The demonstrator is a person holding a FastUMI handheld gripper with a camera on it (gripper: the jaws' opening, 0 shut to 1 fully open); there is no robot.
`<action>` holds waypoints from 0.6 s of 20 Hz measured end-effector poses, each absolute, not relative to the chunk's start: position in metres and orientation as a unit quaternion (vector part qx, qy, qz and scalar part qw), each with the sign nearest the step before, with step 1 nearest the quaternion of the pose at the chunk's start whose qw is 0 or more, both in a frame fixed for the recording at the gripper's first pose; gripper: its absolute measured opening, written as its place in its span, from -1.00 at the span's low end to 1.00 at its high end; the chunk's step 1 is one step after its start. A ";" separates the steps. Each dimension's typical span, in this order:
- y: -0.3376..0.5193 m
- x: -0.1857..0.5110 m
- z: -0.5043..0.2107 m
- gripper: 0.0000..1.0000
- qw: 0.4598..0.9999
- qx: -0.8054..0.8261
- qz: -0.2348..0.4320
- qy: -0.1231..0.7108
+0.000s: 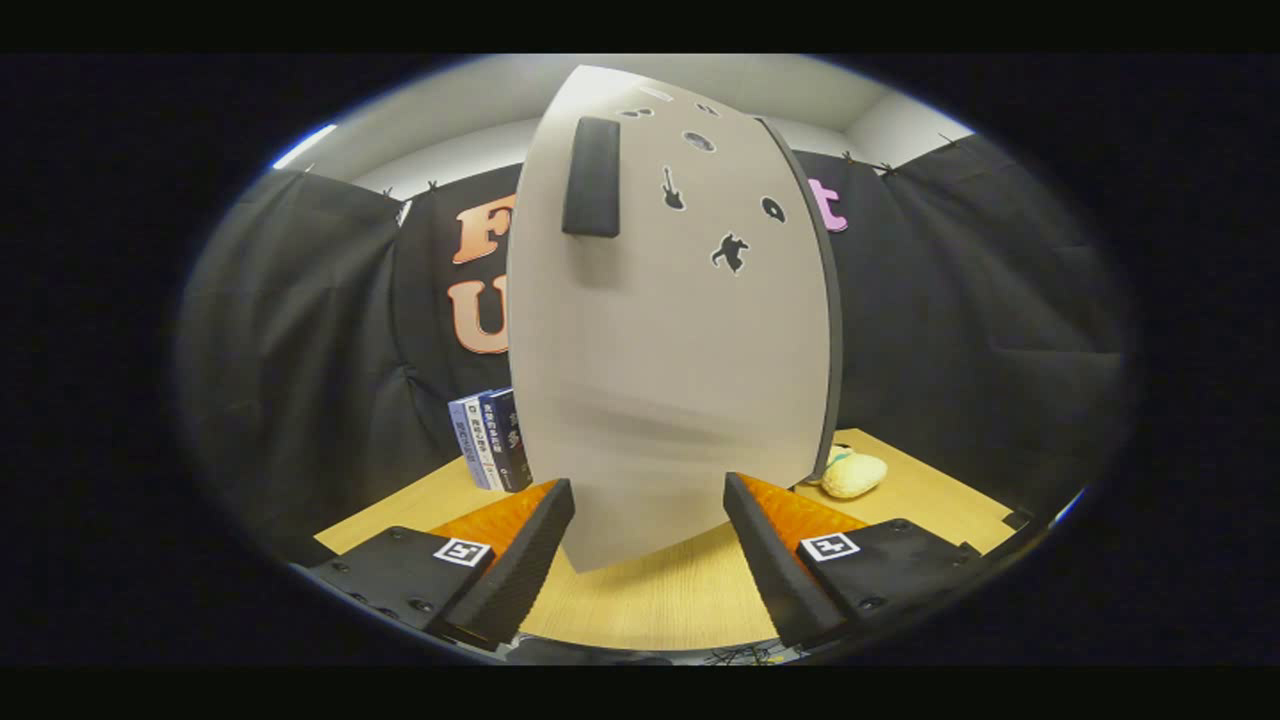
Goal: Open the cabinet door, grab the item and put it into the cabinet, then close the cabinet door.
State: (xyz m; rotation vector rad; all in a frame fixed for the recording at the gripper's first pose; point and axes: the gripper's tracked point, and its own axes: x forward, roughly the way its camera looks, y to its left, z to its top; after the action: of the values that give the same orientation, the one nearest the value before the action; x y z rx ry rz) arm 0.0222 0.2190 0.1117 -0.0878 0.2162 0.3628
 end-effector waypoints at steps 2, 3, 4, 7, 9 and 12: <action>0.213 0.018 0.115 0.96 0.978 -0.050 0.177 0.098; 0.211 0.015 0.116 0.96 0.978 -0.048 0.176 0.098; 0.204 0.014 0.116 0.96 0.978 -0.043 0.175 0.103; 0.183 0.012 0.116 0.96 0.980 -0.032 0.165 0.108; 0.171 0.014 0.118 0.96 0.981 -0.028 0.158 0.105; 0.151 0.011 0.122 0.97 0.982 -0.029 0.154 0.106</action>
State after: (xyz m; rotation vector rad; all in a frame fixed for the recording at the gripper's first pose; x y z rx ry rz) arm 0.0112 0.1507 0.1217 -0.0582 0.2136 0.3101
